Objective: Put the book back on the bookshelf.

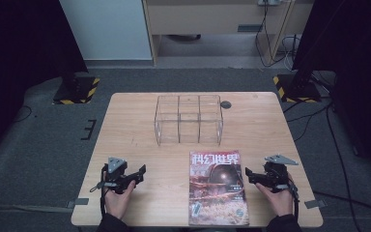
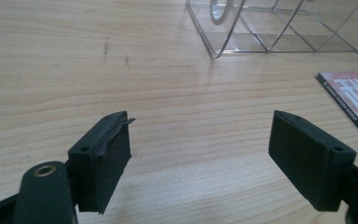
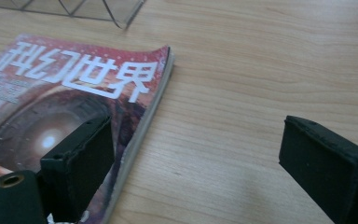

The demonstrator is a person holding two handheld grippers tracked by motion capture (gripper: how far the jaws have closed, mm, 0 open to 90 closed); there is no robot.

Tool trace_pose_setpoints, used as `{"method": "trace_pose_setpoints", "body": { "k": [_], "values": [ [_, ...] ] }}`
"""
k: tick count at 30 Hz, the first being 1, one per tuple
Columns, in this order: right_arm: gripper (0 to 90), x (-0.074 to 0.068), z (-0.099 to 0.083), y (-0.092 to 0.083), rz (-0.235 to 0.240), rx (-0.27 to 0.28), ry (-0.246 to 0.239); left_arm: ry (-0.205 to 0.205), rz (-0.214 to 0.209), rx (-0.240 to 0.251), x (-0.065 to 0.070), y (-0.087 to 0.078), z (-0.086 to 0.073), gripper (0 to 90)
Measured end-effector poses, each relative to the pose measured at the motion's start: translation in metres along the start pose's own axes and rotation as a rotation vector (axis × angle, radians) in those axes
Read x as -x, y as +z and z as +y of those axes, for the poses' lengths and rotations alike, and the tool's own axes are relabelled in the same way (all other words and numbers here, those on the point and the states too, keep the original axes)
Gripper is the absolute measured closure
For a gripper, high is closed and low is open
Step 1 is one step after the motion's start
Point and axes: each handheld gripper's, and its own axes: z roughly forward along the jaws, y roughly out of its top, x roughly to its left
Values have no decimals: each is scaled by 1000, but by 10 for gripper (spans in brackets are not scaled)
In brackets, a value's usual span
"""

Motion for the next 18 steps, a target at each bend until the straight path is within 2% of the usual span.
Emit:
{"method": "trace_pose_setpoints", "body": {
  "k": [8,18],
  "values": [
    [106,-9,9,-2,21,19,-17,45,-26,6,20,1,5,174],
    [112,-16,15,-3,40,39,-20,80,-69,-16,49,11,13,168]
  ]
}}
